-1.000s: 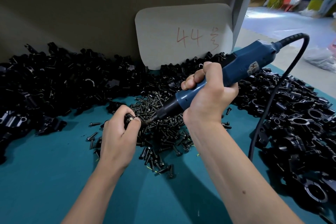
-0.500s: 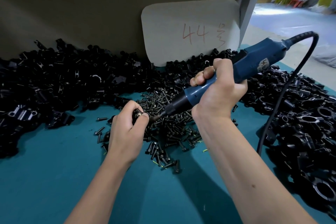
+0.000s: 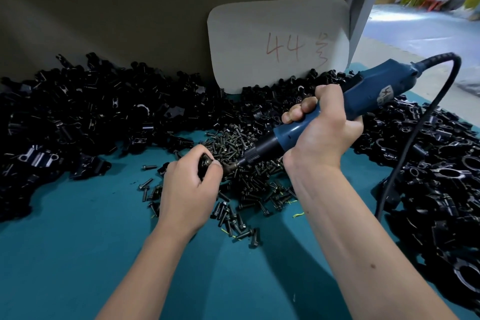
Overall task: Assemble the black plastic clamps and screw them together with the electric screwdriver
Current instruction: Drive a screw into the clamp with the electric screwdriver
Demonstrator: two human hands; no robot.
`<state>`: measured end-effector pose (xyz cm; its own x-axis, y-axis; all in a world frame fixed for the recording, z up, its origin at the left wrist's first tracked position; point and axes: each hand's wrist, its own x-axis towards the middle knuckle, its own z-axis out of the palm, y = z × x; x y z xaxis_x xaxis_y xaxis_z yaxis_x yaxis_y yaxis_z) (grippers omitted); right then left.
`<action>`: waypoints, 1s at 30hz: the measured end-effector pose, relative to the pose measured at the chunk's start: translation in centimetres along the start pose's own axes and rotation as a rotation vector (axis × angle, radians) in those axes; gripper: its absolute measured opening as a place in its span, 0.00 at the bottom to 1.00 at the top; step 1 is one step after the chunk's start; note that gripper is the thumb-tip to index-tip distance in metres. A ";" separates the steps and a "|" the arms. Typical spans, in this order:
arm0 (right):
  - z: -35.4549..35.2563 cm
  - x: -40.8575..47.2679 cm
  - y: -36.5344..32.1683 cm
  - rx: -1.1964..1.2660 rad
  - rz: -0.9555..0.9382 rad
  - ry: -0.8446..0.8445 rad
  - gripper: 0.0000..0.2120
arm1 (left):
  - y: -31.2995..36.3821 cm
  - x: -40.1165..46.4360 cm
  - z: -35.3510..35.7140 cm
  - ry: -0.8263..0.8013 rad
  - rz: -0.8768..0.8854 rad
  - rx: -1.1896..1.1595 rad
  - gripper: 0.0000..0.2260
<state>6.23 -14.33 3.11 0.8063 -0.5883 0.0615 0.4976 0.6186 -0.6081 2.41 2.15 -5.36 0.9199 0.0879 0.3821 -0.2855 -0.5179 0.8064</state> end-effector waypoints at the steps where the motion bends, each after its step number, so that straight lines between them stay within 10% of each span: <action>1: -0.1 0.0 0.1 -0.005 0.002 0.009 0.13 | -0.1 0.0 0.1 0.007 -0.004 0.015 0.11; 24: 1.3 -1.1 -1.9 -0.107 -0.136 -0.398 0.11 | -0.4 0.5 -0.2 0.069 -0.026 0.053 0.11; 30: 1.6 -0.4 -2.5 0.008 -0.104 -0.132 0.13 | -0.5 0.7 -0.2 0.138 -0.032 0.005 0.11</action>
<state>5.16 -14.78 5.83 0.7848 -0.5764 0.2276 0.5830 0.5621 -0.5867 3.14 2.68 -5.39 0.8829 0.2200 0.4149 -0.2550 -0.5175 0.8168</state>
